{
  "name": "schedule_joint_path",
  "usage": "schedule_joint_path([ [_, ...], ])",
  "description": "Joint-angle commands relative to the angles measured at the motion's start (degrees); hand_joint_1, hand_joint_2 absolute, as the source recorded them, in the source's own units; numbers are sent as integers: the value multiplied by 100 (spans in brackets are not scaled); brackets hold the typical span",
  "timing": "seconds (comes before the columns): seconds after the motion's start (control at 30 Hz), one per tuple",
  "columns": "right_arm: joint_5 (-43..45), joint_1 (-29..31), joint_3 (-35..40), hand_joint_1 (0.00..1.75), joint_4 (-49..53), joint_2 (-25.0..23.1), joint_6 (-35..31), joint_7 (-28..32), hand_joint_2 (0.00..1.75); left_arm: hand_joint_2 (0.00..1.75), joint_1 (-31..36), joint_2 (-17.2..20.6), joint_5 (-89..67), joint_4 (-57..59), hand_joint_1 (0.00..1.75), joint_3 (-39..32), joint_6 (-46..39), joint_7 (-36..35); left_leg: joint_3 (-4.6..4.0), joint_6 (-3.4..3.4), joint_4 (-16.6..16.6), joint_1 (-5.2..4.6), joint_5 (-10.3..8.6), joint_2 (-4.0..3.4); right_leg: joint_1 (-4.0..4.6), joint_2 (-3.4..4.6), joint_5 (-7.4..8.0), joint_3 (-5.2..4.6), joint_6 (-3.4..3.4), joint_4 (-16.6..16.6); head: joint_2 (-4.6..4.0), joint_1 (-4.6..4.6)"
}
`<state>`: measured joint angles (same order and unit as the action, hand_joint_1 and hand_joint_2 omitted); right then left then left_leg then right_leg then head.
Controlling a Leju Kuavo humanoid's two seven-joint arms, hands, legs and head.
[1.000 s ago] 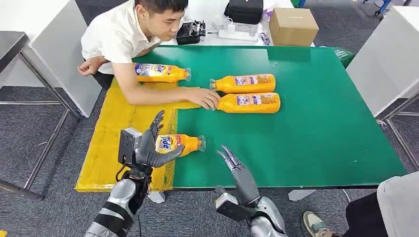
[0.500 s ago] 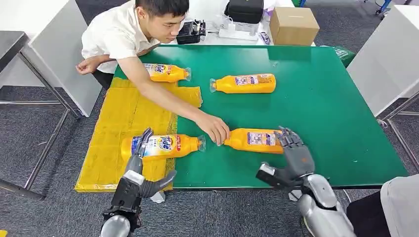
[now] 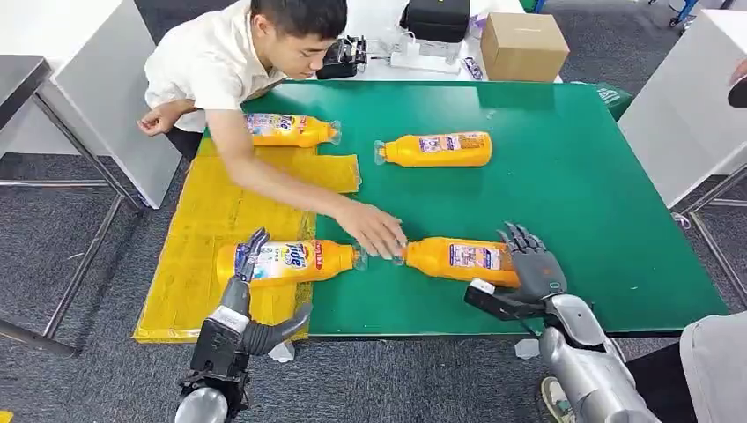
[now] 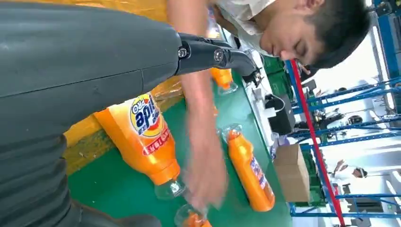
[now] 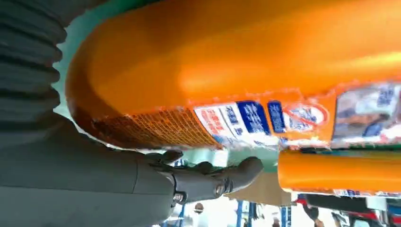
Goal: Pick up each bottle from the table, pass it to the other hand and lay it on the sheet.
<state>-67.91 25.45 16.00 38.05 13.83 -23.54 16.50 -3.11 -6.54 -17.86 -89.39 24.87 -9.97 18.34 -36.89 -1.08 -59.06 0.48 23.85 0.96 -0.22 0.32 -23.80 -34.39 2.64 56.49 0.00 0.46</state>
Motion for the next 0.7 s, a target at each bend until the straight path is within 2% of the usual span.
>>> schedule_joint_path([
  [0.03, -154, 867, 491, 175, -1875, -192, 1293, -148, 175, 175, 549, 83, 259, 551, 0, 135, 130, 69, 27, 4, 8, 0, -4, -9, 2, 0, 5, 24, -6, -8, 0, 0],
  [0.1, -98, 892, 513, 175, -1963, -140, 1547, -65, 175, 175, 637, 80, 326, 654, 0, 171, 130, 98, 51, 3, 15, -3, -9, -5, -1, -10, 6, 42, -6, -14, 0, 0],
  [0.27, 11, 839, 444, 175, -1962, -146, 1562, 8, 175, 175, 653, 74, 363, 698, 0, 183, 126, 116, 98, -2, 15, 2, 8, -4, 3, -3, -12, 31, -11, -25, 0, 2],
  [0.37, 280, 768, 298, 175, -1975, -156, 1852, 199, 175, 175, 691, 81, 438, 749, 0, 221, 137, 155, 99, -11, 22, 1, -4, 2, 3, -12, -6, 37, -11, -31, 0, 2],
  [0.7, 305, 742, 294, 175, -1962, -141, 1844, 224, 175, 175, 708, 83, 445, 765, 0, 231, 140, 157, 116, -10, 15, 3, 10, -4, 6, -2, -3, 81, 7, -31, 0, 0],
])
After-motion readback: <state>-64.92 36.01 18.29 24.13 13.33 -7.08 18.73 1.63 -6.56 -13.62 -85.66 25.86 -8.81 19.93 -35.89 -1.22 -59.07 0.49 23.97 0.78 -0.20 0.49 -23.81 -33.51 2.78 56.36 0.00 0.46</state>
